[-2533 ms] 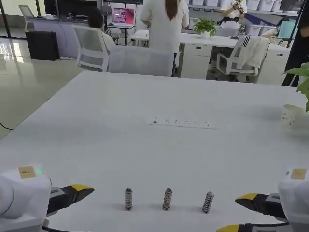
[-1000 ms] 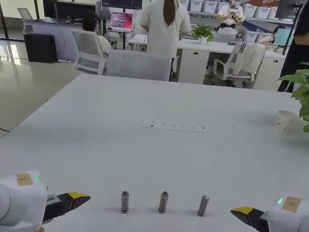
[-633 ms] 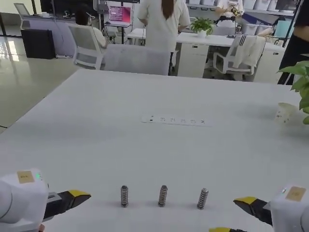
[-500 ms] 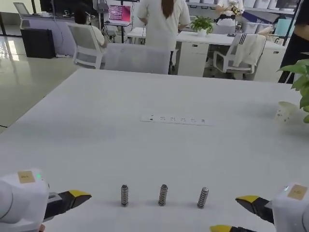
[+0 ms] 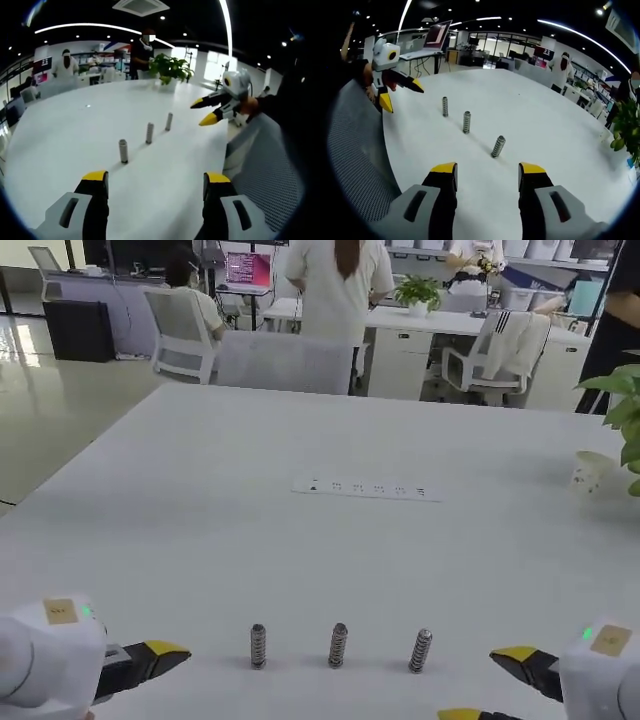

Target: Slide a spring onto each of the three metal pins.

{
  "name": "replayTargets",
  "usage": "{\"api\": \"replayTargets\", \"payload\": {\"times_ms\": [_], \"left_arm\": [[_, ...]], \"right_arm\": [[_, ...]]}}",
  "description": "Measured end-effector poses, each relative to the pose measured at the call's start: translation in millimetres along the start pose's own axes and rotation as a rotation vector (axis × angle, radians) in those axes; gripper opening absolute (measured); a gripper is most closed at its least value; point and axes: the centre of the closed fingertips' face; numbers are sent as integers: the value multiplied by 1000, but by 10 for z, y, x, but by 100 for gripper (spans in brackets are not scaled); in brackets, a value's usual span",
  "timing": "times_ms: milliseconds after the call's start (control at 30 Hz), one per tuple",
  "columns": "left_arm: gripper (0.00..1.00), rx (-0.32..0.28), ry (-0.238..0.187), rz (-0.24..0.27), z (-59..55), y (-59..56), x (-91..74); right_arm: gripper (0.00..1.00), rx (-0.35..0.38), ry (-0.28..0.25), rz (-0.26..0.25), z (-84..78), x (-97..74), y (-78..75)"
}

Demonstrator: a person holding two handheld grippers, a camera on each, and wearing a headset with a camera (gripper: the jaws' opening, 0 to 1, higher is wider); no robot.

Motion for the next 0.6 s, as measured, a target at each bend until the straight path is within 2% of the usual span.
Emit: {"api": "replayTargets", "payload": {"times_ms": [267, 600], "left_arm": [[73, 8, 20, -10, -44, -29, 7], [73, 14, 47, -29, -104, -80, 23]], "right_arm": [[48, -5, 11, -9, -22, -2, -15], [46, -14, 32, 5, -60, 11, 28]]}}
Point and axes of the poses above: the centre of the closed fingertips' face, and the gripper's own axes: x roughly forward along the fingers, y roughly to its left, z roughly out of its top, and after that the axes turned 3 degrees about z, right-handed
